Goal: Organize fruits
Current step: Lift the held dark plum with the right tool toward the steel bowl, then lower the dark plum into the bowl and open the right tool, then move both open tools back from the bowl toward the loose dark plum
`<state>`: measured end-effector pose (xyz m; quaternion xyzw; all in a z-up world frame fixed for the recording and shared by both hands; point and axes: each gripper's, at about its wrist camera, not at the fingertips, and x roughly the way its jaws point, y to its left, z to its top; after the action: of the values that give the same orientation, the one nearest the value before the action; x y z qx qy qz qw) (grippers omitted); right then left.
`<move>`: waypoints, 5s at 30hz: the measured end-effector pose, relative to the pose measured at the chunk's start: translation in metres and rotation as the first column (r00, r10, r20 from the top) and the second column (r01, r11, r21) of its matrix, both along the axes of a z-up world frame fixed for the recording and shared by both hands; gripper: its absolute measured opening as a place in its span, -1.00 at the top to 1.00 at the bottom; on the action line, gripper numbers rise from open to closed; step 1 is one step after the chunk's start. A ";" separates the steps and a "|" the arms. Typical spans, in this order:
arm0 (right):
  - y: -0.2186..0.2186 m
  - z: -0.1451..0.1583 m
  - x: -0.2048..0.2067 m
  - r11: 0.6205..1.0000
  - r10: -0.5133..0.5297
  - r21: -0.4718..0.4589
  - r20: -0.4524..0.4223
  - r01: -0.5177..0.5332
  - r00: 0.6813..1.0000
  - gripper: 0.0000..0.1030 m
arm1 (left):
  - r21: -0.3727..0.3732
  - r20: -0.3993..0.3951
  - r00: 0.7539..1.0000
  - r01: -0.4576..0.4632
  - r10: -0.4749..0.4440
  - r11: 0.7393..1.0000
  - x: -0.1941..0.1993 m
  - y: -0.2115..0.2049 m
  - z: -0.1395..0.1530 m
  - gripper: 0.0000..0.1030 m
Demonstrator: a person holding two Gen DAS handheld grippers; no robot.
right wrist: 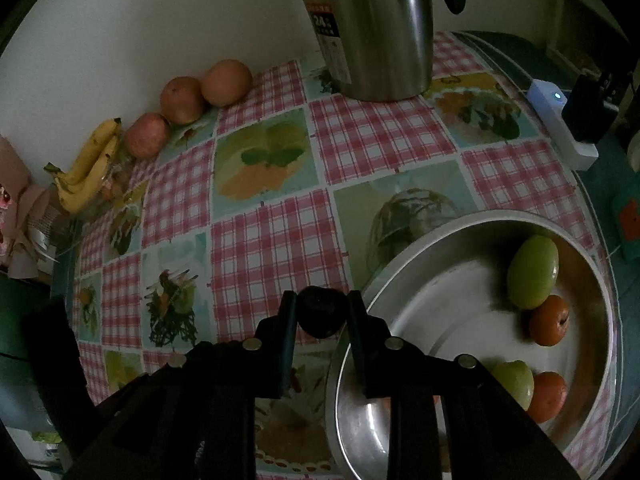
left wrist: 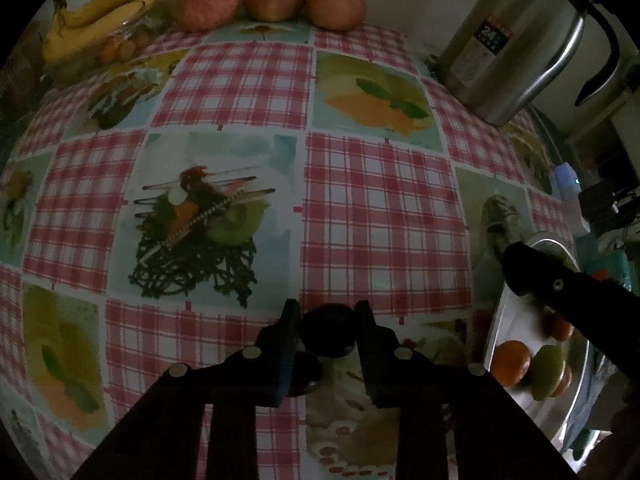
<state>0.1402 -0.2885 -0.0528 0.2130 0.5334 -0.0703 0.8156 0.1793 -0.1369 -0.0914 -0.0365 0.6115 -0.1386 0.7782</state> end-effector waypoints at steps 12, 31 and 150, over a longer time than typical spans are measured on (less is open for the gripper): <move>0.000 -0.004 0.000 1.000 -0.006 0.008 -0.015 0.007 1.000 0.50 | -0.075 -0.017 0.999 -0.037 0.036 0.997 0.001 0.007 0.005 0.44; -0.006 0.018 -0.019 1.000 -0.018 0.002 0.012 0.018 1.000 0.50 | -0.115 0.138 0.986 -0.075 0.091 0.990 -0.008 0.018 0.084 0.44; -0.070 -0.016 -0.121 0.985 -0.137 -0.127 -0.140 0.119 0.981 -0.51 | 0.118 0.019 0.997 -0.082 0.081 0.990 -0.057 -0.006 0.034 -1.00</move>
<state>0.0192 -0.3587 -0.0691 0.1924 0.5724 -0.1697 0.7788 0.1222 -0.1428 -0.0570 -0.0141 0.6111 -0.0703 0.7883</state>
